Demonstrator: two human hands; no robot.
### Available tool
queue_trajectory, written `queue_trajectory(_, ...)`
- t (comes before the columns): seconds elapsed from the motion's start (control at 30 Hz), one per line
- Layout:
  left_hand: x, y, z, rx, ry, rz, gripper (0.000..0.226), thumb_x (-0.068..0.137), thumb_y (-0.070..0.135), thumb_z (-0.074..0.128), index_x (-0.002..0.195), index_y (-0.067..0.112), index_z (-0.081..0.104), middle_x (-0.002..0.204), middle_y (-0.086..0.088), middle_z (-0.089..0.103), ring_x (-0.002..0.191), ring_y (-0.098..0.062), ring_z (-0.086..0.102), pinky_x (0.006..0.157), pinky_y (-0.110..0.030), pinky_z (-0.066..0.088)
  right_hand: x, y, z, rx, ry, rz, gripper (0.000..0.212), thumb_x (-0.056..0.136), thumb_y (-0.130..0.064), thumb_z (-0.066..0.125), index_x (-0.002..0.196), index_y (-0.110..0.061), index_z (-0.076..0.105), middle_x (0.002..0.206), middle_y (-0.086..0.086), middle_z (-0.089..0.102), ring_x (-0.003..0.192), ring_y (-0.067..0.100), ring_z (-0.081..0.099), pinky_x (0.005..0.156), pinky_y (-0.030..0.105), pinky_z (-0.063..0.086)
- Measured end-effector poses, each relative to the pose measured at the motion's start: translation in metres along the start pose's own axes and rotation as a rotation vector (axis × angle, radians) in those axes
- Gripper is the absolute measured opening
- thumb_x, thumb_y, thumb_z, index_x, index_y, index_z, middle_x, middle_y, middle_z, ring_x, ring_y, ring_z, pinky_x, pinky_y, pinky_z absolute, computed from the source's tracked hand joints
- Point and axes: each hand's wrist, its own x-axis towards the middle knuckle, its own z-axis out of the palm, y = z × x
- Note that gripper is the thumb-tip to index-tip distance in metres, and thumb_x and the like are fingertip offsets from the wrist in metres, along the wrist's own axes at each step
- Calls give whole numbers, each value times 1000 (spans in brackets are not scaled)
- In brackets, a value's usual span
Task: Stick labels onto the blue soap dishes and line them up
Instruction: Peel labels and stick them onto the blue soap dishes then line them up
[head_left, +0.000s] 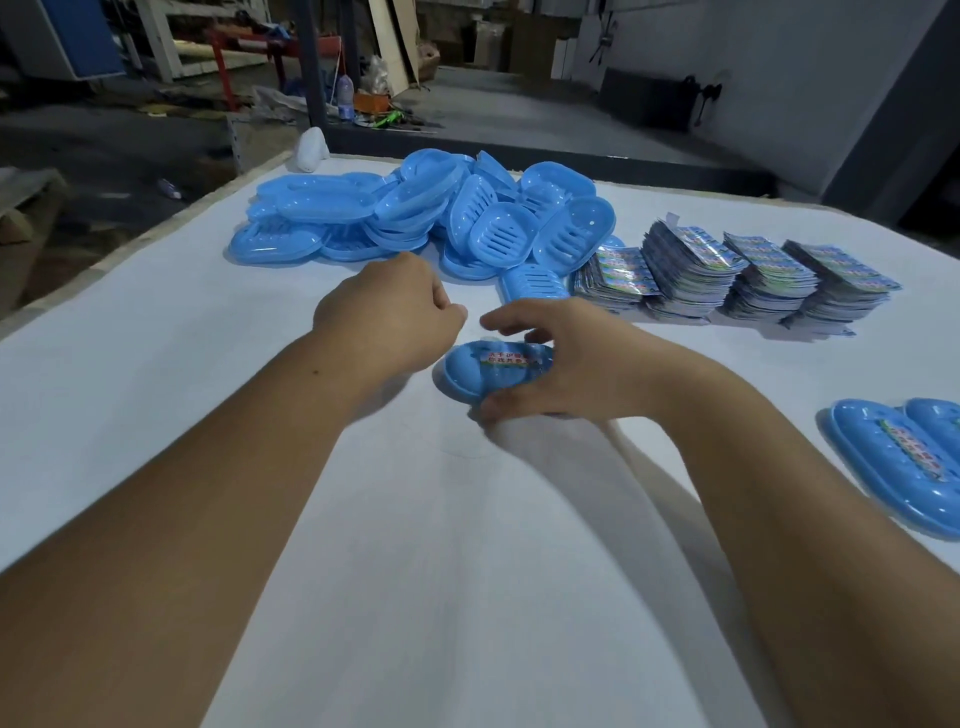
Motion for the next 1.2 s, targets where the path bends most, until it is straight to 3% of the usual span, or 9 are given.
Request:
queue_trajectory(0.13,1,0,2,0,16,22,23,86,48,65,73,30,63,75,15,58,71,-9,54,59,-29,38,-5,-3,5,-42,97,7,78,60,-65,84,129,-41,59,114,-19,61,100,8,61,82,25,47)
queue_trajectory(0.23,2,1,4,12,18,37,25,88,51,64,75,30,63,78,13,60,72,-11,55,66,-32,43,-18,5,3,-136,220,69,79,66,-72,75,134,-38,56,122,-6,60,112,19,58,94,34,48)
queue_trajectory(0.33,0,1,6,27,25,50,25,88,55,63,78,32,63,78,15,58,71,-9,52,66,-34,42,-38,21,-3,-208,330,194,76,71,-75,66,136,-37,54,133,0,56,122,27,53,102,41,46)
queue_trajectory(0.57,-4,-5,10,-30,65,78,32,76,68,62,72,37,65,74,13,63,67,-14,58,66,-40,54,-97,56,-14,-343,457,536,70,78,-74,54,136,-33,53,128,3,55,118,33,48,93,42,39)
queue_trajectory(0.73,4,-14,19,-64,143,69,37,56,84,51,89,67,55,63,14,65,59,-17,63,64,-43,59,-131,71,-11,-410,536,623,64,83,-71,52,131,-29,55,120,4,56,110,32,46,93,41,35)
queue_trajectory(0.87,10,-25,30,-114,187,65,36,59,82,57,86,59,61,53,15,61,52,-16,63,63,-45,60,-146,80,-14,-375,554,648,65,86,-72,52,135,-30,54,126,4,53,116,33,43,99,43,34)
queue_trajectory(1.07,2,-15,19,-93,140,87,36,55,81,52,86,63,59,57,15,63,56,-18,64,65,-46,60,-152,87,-19,-336,602,630,63,87,-66,61,140,-33,52,130,4,53,120,35,43,100,43,35)
queue_trajectory(1.2,-3,-4,7,-58,46,51,39,67,72,61,73,34,66,74,7,66,70,-22,63,73,-47,59,-147,91,-21,-337,605,615,55,90,-58,62,137,-31,55,129,5,54,117,34,43,98,42,34)
